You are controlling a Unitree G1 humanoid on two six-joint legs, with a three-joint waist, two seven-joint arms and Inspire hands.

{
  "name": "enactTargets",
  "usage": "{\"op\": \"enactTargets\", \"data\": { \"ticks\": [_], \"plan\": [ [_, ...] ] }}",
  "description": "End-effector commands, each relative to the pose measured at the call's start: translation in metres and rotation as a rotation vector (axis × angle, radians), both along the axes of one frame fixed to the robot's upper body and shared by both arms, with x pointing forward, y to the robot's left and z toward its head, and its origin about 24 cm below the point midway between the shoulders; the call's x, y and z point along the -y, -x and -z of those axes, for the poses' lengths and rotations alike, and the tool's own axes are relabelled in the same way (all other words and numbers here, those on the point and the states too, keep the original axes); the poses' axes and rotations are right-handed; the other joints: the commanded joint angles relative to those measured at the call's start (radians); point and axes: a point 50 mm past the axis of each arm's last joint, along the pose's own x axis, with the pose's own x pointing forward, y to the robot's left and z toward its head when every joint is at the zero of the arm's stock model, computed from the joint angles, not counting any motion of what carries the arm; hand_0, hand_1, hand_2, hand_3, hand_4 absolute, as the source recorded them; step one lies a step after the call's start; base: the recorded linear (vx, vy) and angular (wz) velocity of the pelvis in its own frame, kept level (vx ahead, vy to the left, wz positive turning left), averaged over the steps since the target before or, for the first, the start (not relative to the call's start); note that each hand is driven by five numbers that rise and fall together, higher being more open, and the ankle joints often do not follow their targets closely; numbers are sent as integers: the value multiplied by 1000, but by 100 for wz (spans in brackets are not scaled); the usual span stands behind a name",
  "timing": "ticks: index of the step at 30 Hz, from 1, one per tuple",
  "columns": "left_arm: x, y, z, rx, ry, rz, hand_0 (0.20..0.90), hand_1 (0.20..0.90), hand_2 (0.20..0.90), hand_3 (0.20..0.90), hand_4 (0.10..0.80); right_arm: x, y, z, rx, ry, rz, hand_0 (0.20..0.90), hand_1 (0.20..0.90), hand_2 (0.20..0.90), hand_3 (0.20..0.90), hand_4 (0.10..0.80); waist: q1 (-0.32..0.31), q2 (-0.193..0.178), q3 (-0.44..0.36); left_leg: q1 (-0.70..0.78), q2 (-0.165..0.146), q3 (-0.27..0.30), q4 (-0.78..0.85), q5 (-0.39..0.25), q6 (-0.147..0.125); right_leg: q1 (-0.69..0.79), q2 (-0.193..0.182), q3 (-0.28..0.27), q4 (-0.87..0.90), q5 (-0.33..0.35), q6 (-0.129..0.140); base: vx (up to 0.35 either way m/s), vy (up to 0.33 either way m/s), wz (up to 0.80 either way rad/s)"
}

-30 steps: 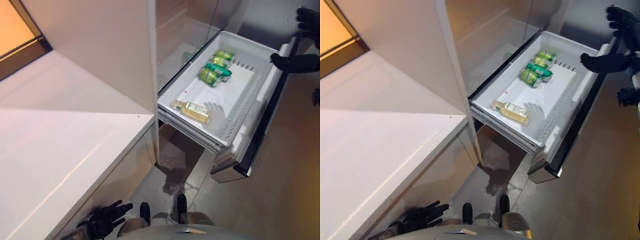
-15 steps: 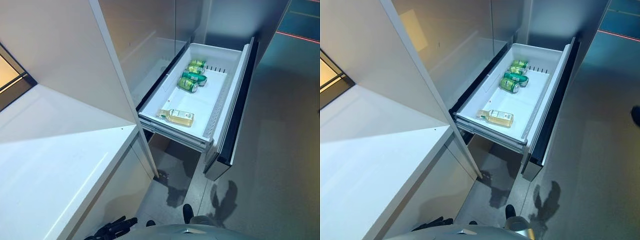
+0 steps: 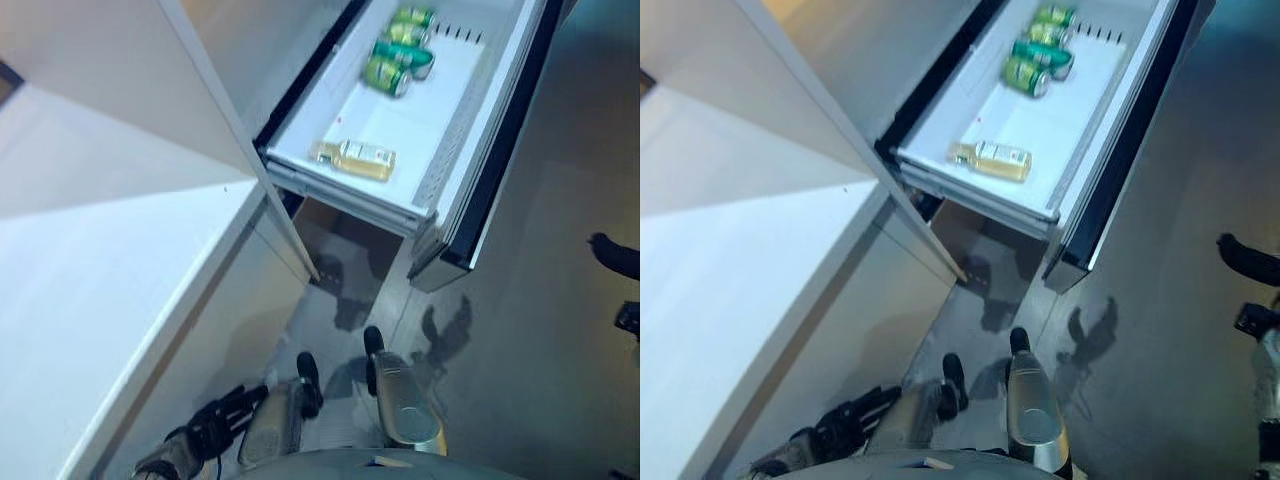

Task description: Put drinks into fridge and close the fridge

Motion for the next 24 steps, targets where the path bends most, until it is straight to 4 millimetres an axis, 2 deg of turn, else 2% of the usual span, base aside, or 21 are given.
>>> {"op": "enactTargets", "data": {
  "ticks": [1,4,5,11,12,13,18,24],
  "plan": [
    [-20,29,2,-91,-66,5,900,900,900,900,800,-16,-21,-60,263,125,-121,900,900,900,900,800,40,-45,-28,-86,-38,0,149,-118,78,-3,18,-66,201,-186,-76,-39,-40,4],
    [-19,19,0,-69,-83,22,900,900,900,900,800,-40,-45,-72,274,164,-257,900,900,900,900,800,61,-45,-8,-122,-42,-14,183,-122,81,-31,18,-79,229,-190,-84,-41,-36,4],
    [-19,17,-1,-66,-85,24,900,900,900,900,800,-44,-48,-74,277,168,-273,900,900,900,900,800,64,-44,-6,-126,-42,-16,189,-122,81,-33,18,-81,232,-190,-85,-19,-20,10],
    [-11,12,0,-75,-89,53,900,900,900,900,800,-101,-78,-101,352,248,-571,900,900,900,900,800,96,-41,-4,-125,-49,-25,204,-124,82,-17,13,-91,230,-189,-89,18,-4,5],
    [-10,12,0,-76,-89,54,900,900,900,900,800,-102,-79,-101,353,250,-576,900,900,900,900,800,97,-41,-4,-124,-49,-26,203,-124,82,-15,13,-92,230,-189,-89,82,-1,8],
    [-8,13,1,-86,-90,64,900,900,900,900,800,-118,-82,-108,382,284,-646,900,900,900,900,800,105,-39,-8,-113,-48,-25,198,-121,80,0,10,-94,223,-187,-89,77,-1,6],
    [-2,19,5,-119,-84,88,900,900,900,900,800,-154,-87,-122,464,309,-822,900,900,900,900,800,126,-35,-20,-84,-55,-27,191,-119,77,41,1,-99,207,-184,-85,94,8,2],
    [3,29,9,-160,-98,135,900,900,900,900,800,-198,-99,-129,470,318,-975,900,900,900,900,800,157,-32,-31,-47,-60,-30,189,-119,76,88,-15,-106,190,-176,-76,116,46,2]
  ]
}}
